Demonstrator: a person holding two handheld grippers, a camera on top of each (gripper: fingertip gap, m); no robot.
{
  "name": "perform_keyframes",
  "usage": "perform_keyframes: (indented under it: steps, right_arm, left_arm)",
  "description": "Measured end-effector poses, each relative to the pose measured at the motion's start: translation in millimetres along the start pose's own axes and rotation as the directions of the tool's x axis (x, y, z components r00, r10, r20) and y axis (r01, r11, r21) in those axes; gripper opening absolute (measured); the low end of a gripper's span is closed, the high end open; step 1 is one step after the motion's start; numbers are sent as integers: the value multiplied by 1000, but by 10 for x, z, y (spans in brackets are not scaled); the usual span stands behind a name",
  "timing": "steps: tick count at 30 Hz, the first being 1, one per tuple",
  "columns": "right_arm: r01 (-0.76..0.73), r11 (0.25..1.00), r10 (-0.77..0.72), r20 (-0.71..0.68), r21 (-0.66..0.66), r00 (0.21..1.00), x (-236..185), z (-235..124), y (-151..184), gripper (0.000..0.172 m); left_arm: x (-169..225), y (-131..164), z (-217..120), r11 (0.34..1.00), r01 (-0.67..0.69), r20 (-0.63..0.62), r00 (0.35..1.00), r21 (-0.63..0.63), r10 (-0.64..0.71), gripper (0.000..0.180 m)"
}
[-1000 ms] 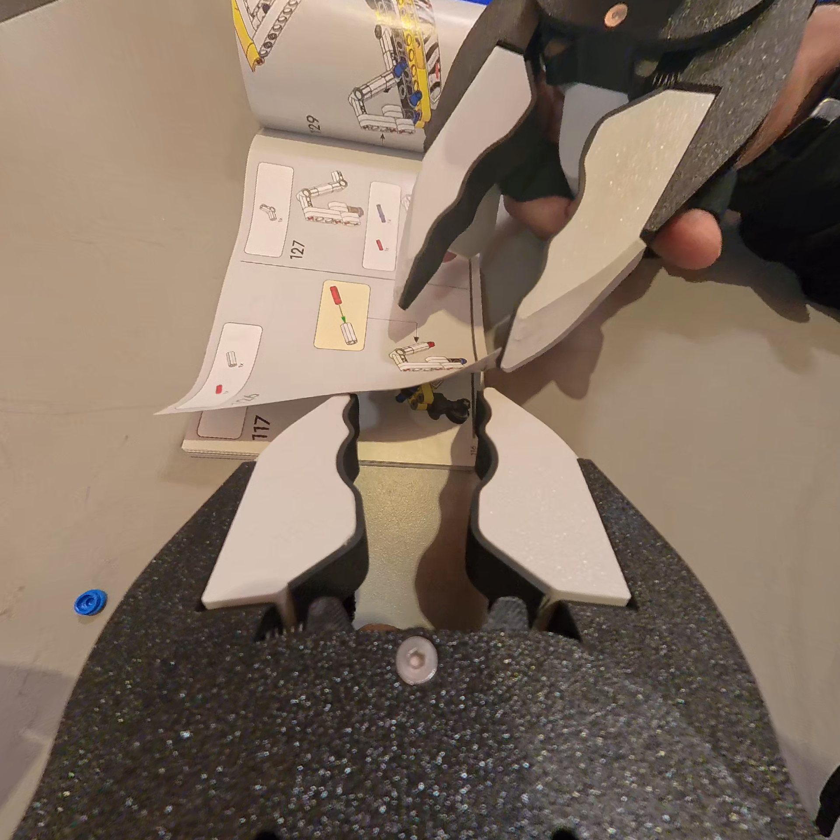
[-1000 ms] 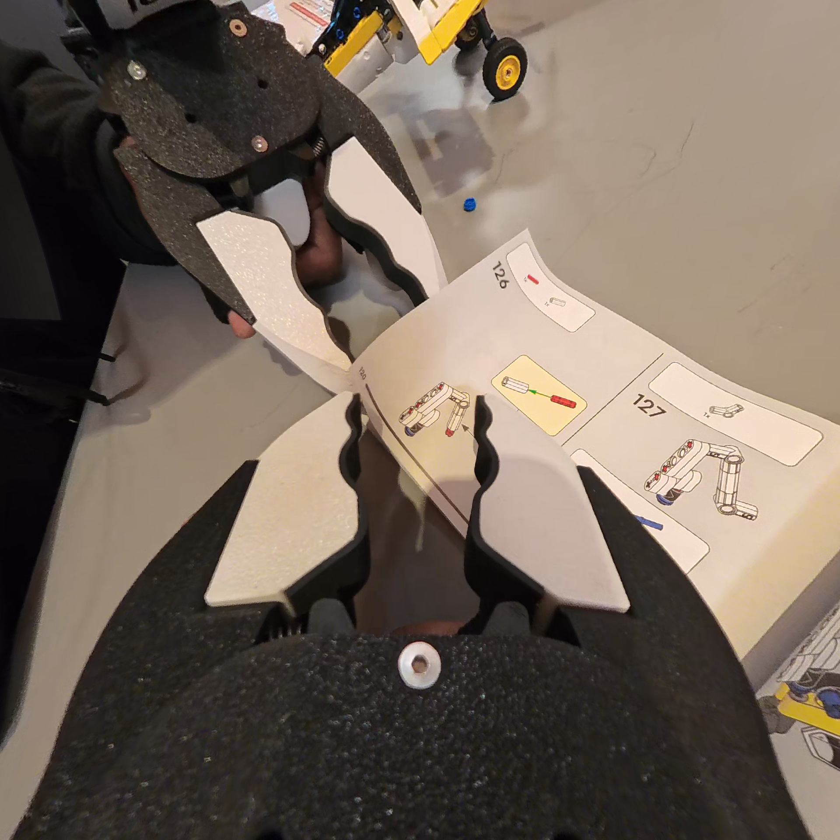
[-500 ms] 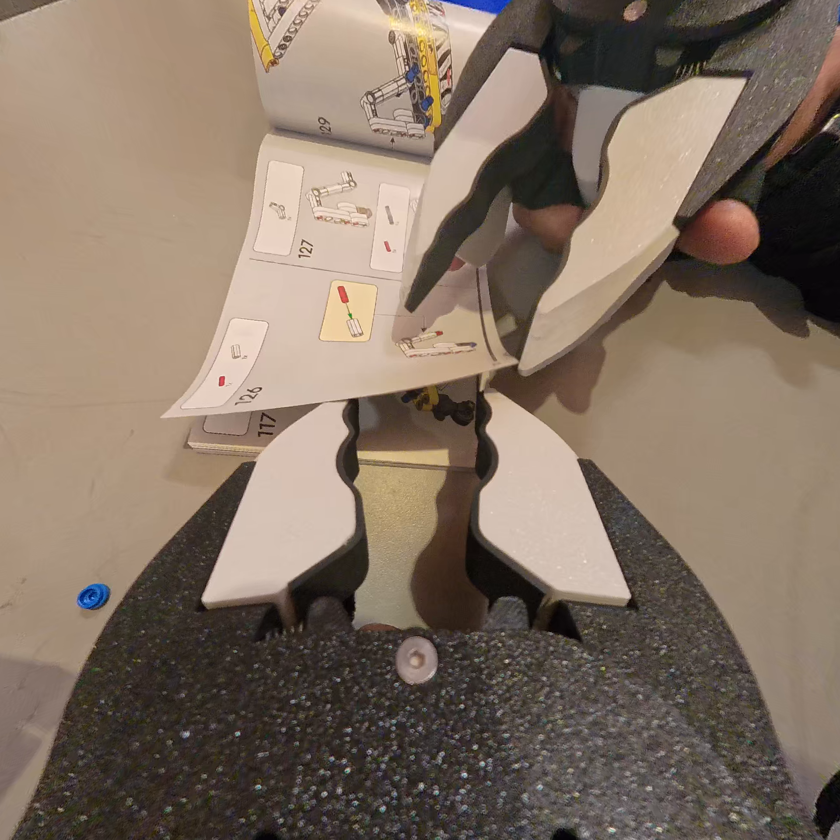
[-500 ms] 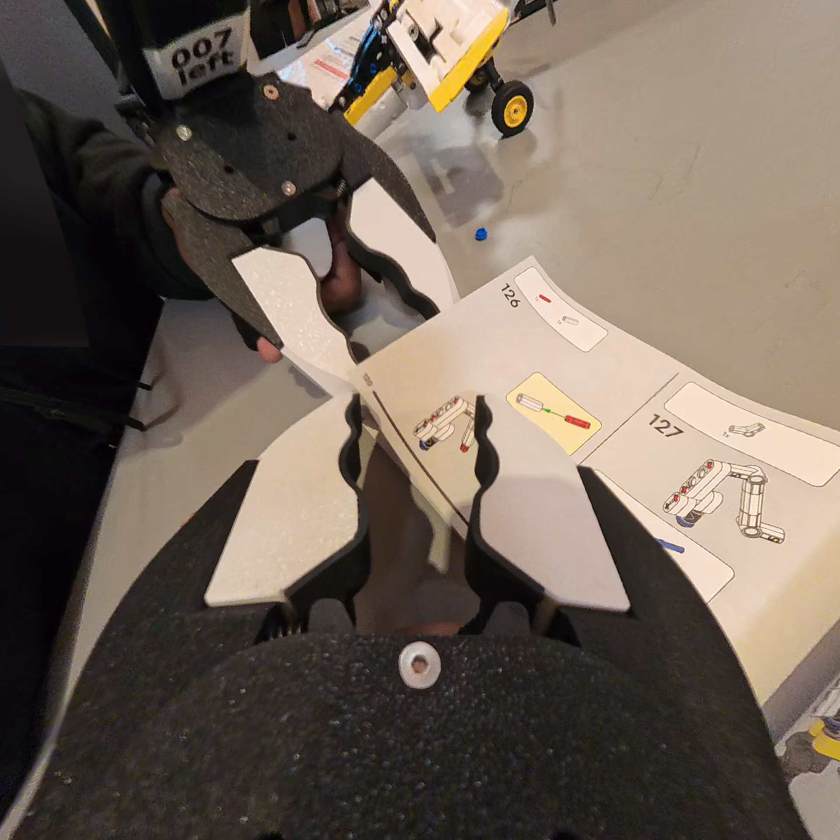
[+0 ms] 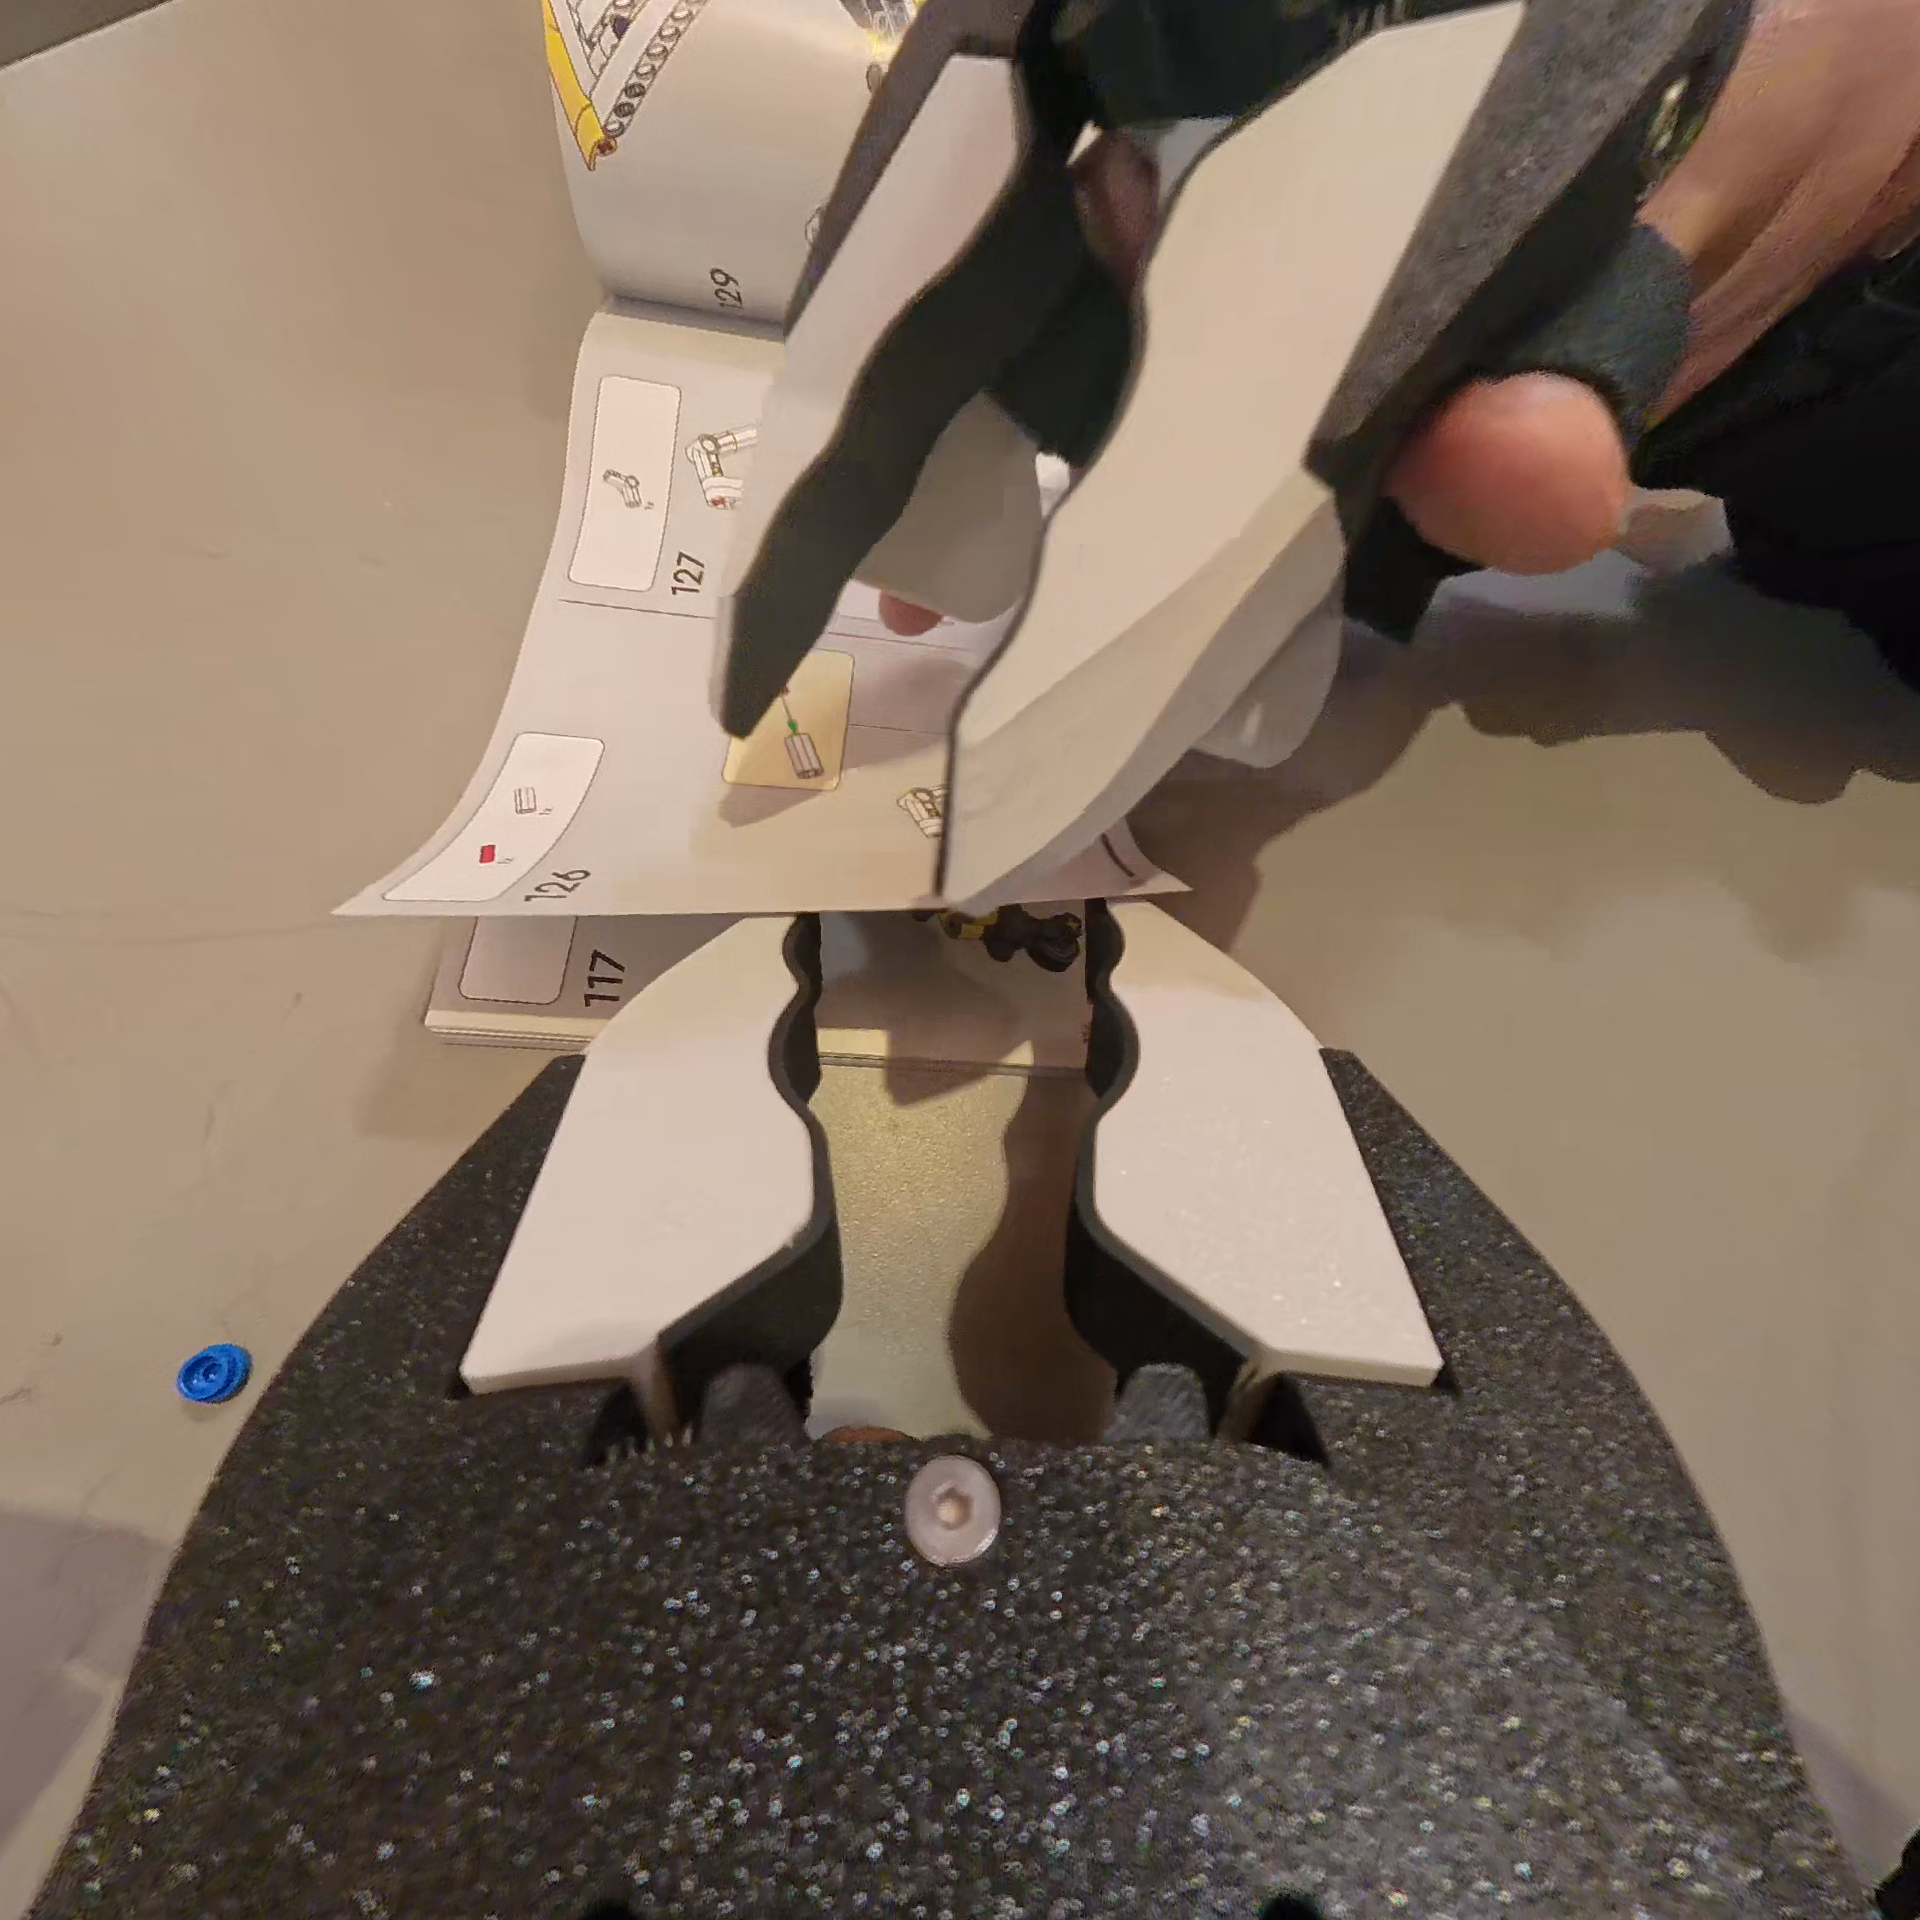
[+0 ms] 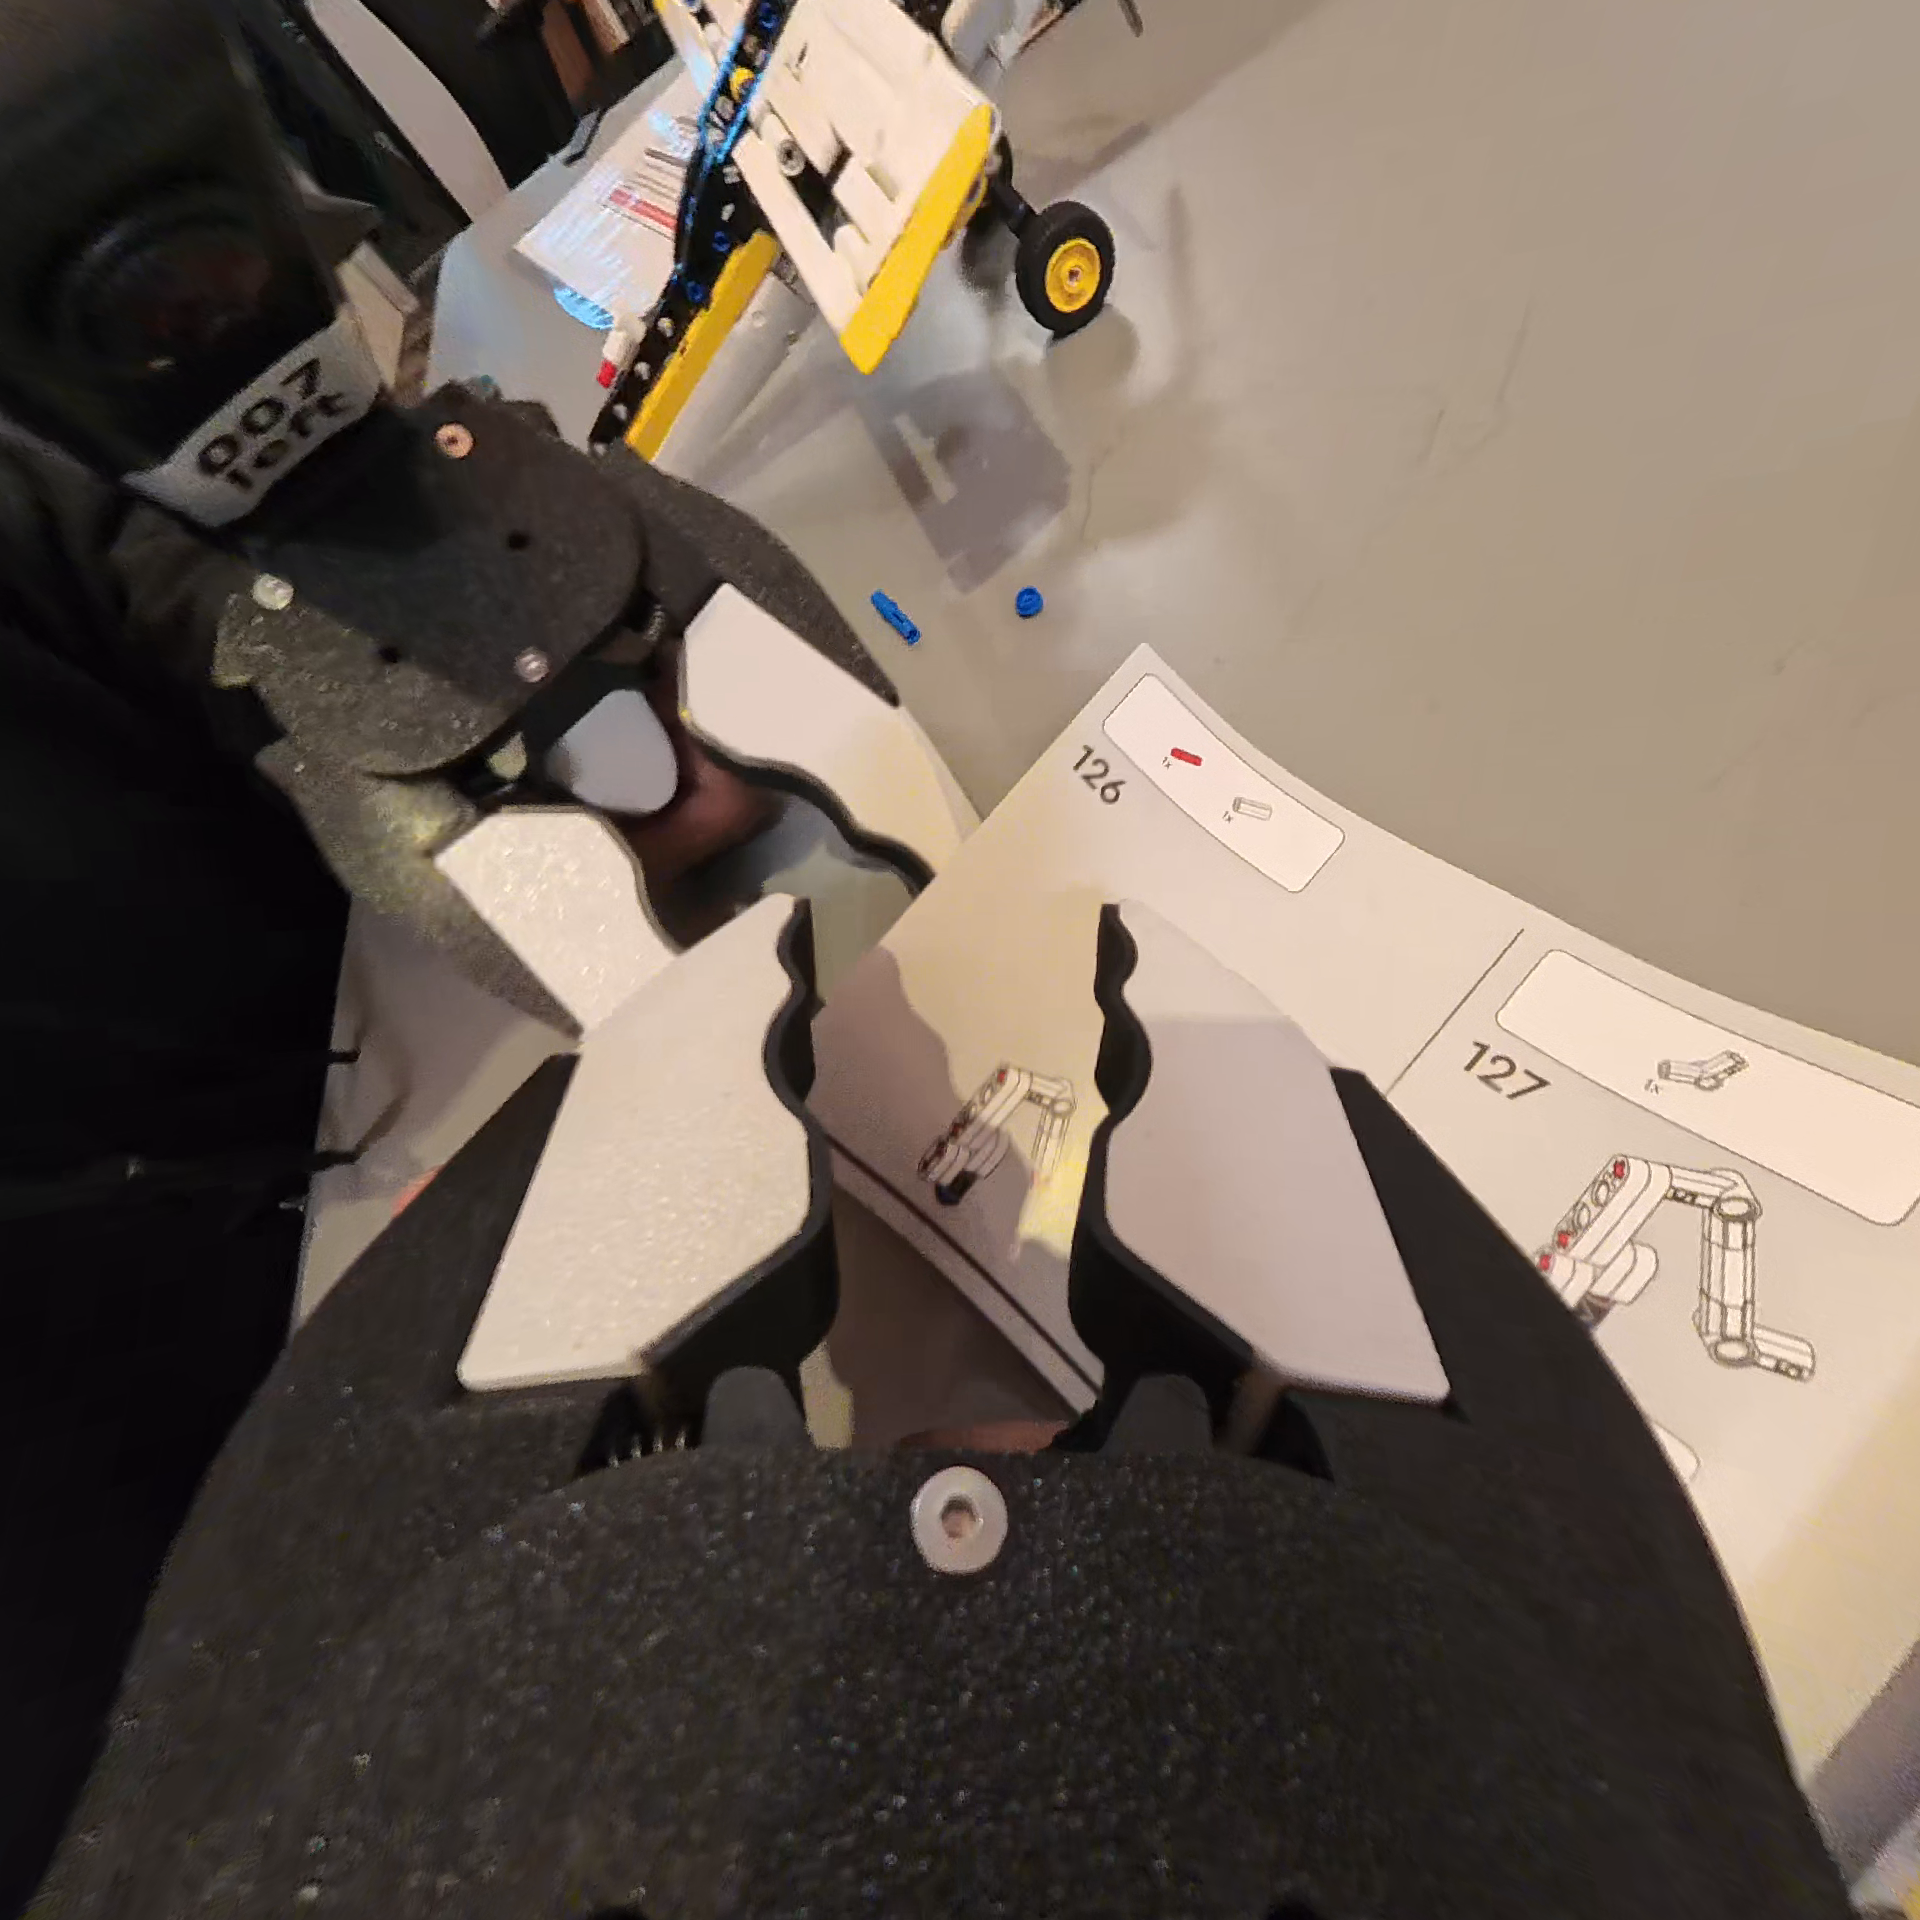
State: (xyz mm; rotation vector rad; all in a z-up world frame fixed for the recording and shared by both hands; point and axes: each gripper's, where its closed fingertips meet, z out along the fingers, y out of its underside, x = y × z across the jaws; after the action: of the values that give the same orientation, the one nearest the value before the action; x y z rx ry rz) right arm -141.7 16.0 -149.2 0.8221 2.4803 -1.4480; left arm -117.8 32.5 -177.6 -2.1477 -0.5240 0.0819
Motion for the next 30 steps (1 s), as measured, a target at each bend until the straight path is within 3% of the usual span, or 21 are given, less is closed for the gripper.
perform_keyframes:
  steps: [6, 10, 30]
  right_arm:
    - [1, 996, -9, -95, -86, 995, 139, 117, 94, 52]
    - [-21, 997, 13, -113, -72, 993, 196, 86, 109, 50]
    - [-63, 998, 63, 1, -3, 998, 96, -10, 142, 48]
  left_arm:
    - [16, -6, -9, 1000, -9, -4, 1000, 8, 9, 50]
    - [20, -5, -10, 1000, -9, -5, 1000, 7, 9, 50]
    - [9, -3, -8, 1000, 10, -4, 1000, 5, -10, 50]
